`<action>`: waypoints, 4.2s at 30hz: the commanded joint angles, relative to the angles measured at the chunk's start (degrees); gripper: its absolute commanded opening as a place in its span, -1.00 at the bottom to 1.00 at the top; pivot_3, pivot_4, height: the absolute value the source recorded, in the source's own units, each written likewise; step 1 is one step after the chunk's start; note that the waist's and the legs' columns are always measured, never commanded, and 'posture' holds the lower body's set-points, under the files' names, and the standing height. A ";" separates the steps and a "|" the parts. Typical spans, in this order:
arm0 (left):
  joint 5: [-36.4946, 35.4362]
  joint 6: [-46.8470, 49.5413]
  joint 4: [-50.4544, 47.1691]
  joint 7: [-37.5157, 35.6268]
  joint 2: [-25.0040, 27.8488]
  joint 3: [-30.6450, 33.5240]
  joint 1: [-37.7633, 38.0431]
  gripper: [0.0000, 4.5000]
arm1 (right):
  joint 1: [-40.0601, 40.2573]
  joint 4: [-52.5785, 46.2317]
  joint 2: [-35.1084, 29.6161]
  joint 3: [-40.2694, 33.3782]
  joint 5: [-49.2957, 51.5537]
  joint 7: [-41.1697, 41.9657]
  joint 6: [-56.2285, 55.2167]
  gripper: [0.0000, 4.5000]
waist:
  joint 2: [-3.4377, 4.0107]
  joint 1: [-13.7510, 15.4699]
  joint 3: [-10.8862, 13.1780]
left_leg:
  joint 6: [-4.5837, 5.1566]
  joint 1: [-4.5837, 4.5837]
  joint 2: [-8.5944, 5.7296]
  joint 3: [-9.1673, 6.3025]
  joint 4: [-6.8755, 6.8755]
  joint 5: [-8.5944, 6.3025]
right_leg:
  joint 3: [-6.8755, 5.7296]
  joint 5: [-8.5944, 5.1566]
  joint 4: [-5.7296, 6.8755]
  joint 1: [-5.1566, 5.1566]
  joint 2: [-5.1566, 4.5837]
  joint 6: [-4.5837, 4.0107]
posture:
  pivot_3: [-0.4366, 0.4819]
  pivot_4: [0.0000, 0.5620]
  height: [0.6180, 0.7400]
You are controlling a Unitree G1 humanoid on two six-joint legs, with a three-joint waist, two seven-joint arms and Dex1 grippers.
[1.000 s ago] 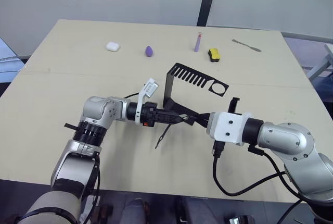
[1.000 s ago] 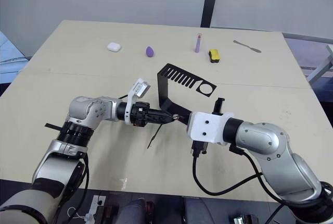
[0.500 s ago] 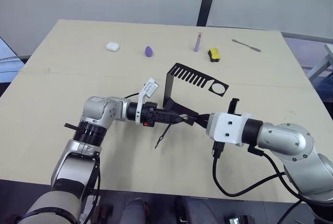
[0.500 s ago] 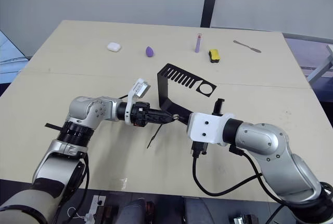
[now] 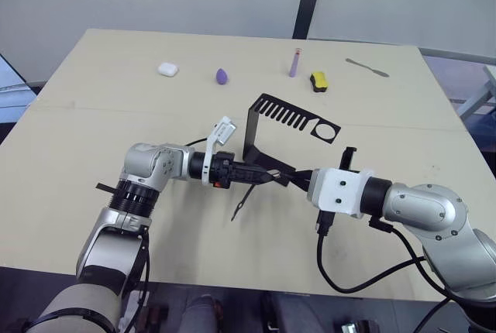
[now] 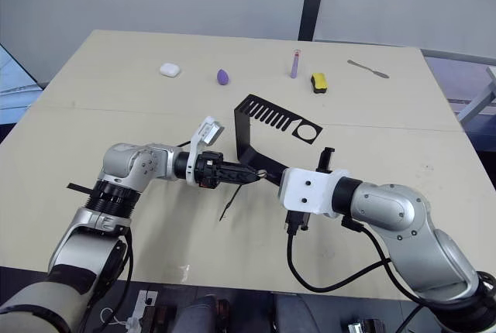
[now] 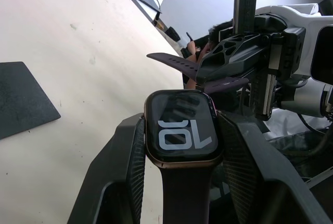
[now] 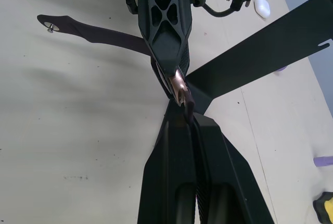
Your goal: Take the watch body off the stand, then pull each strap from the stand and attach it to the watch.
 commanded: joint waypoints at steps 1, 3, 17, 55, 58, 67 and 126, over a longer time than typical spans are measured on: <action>-0.68 -0.11 -0.76 -0.06 -0.17 1.57 -1.63 -0.29 | 0.04 -1.19 -0.44 -0.50 0.06 -0.28 -0.31 -1.00 | 0.00 0.00 0.00 | 0.00 0.00 0.00 0.00 0.00 0.00 | 0.00 0.00 0.00 0.00 0.00 0.00 | -0.05 -0.47 1.00; -0.60 -0.20 -0.65 -0.03 -0.15 1.60 -1.58 -0.29 | 0.05 -1.27 -0.41 -0.59 0.15 -0.28 -0.28 -1.00 | 0.00 0.00 0.00 | 0.00 0.00 0.00 0.00 0.00 0.00 | 0.00 0.00 0.00 0.00 0.00 0.00 | -0.05 -0.47 1.00; -0.78 0.05 -1.14 0.14 -0.30 1.94 -1.30 -0.29 | -0.12 -1.49 -0.38 -0.75 0.19 -0.36 -0.08 -1.00 | 0.00 0.00 0.00 | 0.00 0.00 0.00 0.00 0.00 0.00 | 0.00 0.00 0.00 0.00 0.00 0.00 | -0.05 -0.47 1.00; -2.02 3.61 -4.44 4.38 -3.56 3.55 -0.94 -0.29 | -3.28 -0.56 0.19 2.31 -3.81 -0.34 0.24 -1.00 | 0.00 0.00 0.00 | 0.00 0.00 0.00 0.00 0.01 0.00 | 0.00 0.00 0.01 0.00 0.00 0.00 | -0.05 -0.47 1.00; -2.31 4.01 -5.09 4.64 -3.69 3.56 -0.82 -0.29 | -3.32 -0.46 0.14 2.51 -4.08 -0.26 0.47 -1.00 | 0.00 -0.01 0.00 | 0.00 0.00 0.00 0.00 0.01 0.00 | 0.00 0.00 0.02 0.00 0.00 0.00 | -0.05 -0.47 1.00; -2.89 5.00 -6.49 5.54 -4.25 3.83 -0.76 -0.29 | -3.54 0.50 0.36 3.22 -4.43 -0.21 0.48 -1.00 | 0.00 0.00 0.00 | 0.00 0.00 0.00 0.00 0.01 0.00 | 0.00 0.00 0.02 0.00 0.00 0.00 | -0.05 -0.47 1.00; -4.06 8.57 -11.71 6.92 -6.16 4.85 0.78 -0.29 | -3.31 0.53 0.01 3.63 -5.31 0.21 0.53 -1.00 | 0.00 0.01 0.00 | 0.00 0.00 0.00 0.00 0.02 0.00 | 0.00 0.00 0.02 0.00 0.00 0.00 | -0.05 -0.47 1.00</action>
